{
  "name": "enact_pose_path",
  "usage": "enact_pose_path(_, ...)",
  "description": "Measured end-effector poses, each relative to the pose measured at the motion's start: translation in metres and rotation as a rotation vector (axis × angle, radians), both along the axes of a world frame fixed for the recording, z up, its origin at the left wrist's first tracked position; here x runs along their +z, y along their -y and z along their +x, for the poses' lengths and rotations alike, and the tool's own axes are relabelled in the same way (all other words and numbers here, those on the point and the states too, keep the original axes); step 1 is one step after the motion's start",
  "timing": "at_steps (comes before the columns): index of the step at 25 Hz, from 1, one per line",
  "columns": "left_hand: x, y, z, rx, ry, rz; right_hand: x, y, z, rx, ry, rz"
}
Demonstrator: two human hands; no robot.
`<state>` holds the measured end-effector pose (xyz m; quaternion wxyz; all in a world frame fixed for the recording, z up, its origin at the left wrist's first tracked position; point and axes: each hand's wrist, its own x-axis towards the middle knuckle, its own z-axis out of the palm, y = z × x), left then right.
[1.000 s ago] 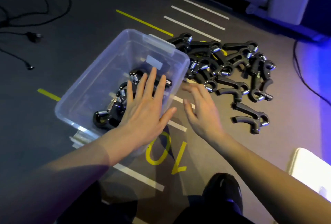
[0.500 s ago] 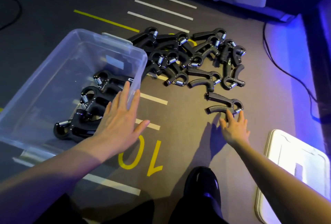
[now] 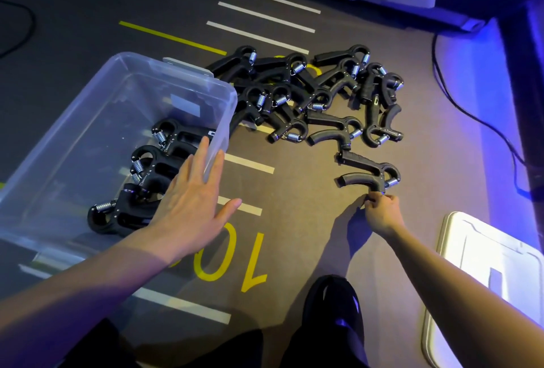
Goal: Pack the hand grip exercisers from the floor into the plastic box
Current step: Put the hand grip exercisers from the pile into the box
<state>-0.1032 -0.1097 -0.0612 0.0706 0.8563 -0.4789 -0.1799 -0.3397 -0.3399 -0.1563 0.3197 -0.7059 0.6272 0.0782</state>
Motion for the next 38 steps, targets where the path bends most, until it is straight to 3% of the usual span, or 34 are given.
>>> enact_pose_path(4,0.000,0.000,0.001,0.000,0.014,0.048,0.005,0.000,-0.005,-0.071,0.065,-0.198)
enact_pose_path(15,0.001,0.001,0.000,0.016,-0.023,0.049,0.021,0.012,0.005,0.058,0.138,-0.515)
enact_pose_path(19,0.001,0.001,0.001,0.014,-0.008,0.066,0.040,0.005,0.026,-0.002,0.313,-0.598)
enact_pose_path(24,0.004,0.000,0.002,0.016,0.008,0.081,0.077,-0.011,0.067,0.164,0.691,-0.711)
enact_pose_path(26,0.007,0.001,0.007,0.053,-0.007,0.026,0.096,-0.022,0.088,0.240,0.787,-0.724)
enact_pose_path(29,0.020,0.002,0.019,0.122,-0.067,-0.230,0.119,-0.044,0.119,0.344,0.926,-0.731)
enact_pose_path(33,0.034,-0.003,0.033,0.308,-0.348,-0.563,0.133,-0.071,0.148,0.434,1.075,-0.658)
enact_pose_path(38,0.034,-0.026,0.047,0.319,-0.380,-0.679,0.134,-0.100,0.176,0.457,1.148,-0.489)
